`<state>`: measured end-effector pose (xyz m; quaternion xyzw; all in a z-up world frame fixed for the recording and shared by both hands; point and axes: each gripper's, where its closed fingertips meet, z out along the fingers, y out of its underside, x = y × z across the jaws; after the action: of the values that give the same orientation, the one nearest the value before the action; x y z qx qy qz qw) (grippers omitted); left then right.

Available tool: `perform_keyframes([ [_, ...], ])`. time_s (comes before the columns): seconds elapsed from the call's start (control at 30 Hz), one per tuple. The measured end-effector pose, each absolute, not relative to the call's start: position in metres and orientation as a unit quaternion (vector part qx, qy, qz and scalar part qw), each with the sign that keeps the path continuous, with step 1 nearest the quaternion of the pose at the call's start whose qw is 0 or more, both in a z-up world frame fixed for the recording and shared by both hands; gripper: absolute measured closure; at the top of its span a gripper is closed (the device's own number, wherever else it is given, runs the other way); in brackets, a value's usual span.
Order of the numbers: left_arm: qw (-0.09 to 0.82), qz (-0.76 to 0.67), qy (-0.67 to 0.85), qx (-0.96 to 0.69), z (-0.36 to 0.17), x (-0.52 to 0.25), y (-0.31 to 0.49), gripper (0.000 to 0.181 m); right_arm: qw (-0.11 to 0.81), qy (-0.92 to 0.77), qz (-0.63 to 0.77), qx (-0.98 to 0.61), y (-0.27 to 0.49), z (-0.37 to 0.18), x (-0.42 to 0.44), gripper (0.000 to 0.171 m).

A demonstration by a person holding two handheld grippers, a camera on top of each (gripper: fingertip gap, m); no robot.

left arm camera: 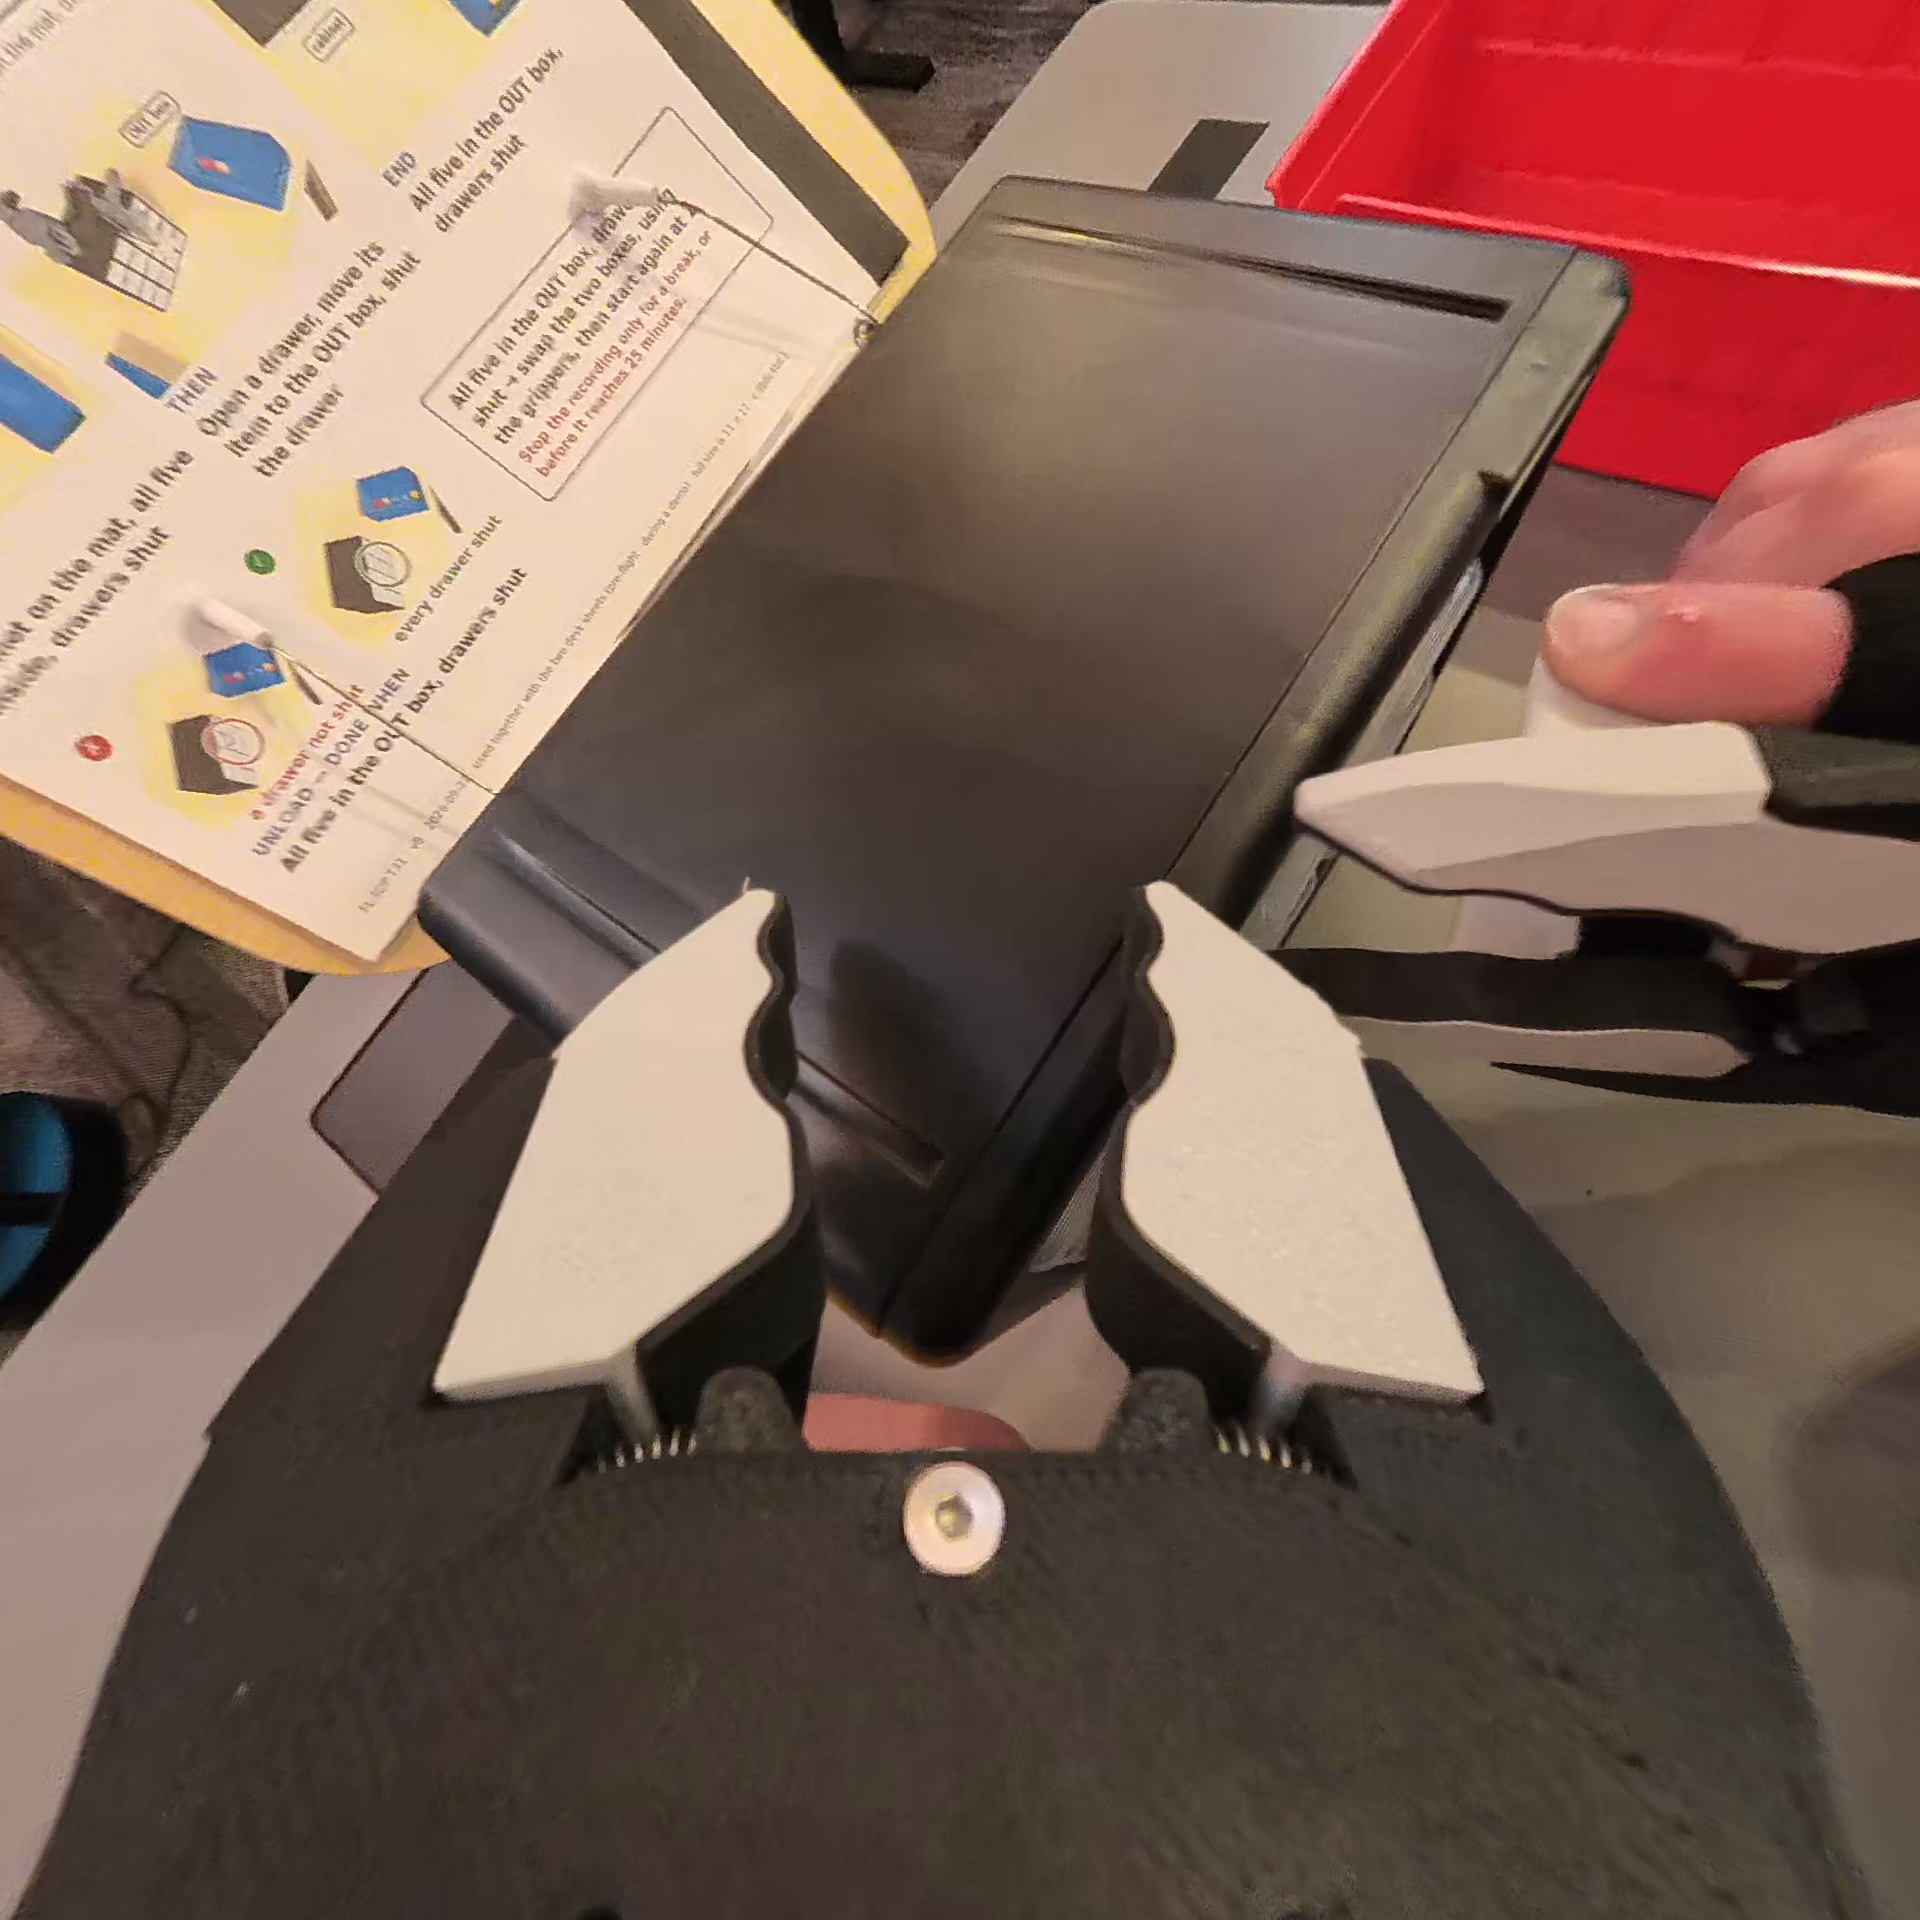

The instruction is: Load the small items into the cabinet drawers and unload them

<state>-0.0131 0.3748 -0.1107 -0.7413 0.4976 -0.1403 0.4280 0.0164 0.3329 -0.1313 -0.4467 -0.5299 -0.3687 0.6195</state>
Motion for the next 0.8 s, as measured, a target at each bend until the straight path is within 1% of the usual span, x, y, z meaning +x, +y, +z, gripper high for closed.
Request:
perform_keyframes([
  [0.03,0.423,-0.148,0.497,-0.743,-0.111,-0.012,0.374,0.121,0.616,-0.533,-0.372,-0.444,0.335,-0.132,0.015,0.126],
  [0.27,0.391,-0.2,0.476,-0.762,-0.116,-0.012,0.372,0.127,0.622,-0.528,-0.392,-0.426,0.344,-0.127,0.015,0.141],
  [0.37,0.387,-0.208,0.474,-0.763,-0.116,-0.011,0.371,0.128,0.62,-0.532,-0.394,-0.421,0.344,-0.128,0.014,0.144],
  [0.67,0.388,-0.203,0.47,-0.766,-0.116,-0.012,0.371,0.126,0.625,-0.541,-0.386,-0.41,0.341,-0.129,0.014,0.145],
  [0.8,0.387,-0.205,0.469,-0.767,-0.116,-0.012,0.371,0.127,0.631,-0.543,-0.373,-0.409,0.334,-0.131,0.014,0.151],
])
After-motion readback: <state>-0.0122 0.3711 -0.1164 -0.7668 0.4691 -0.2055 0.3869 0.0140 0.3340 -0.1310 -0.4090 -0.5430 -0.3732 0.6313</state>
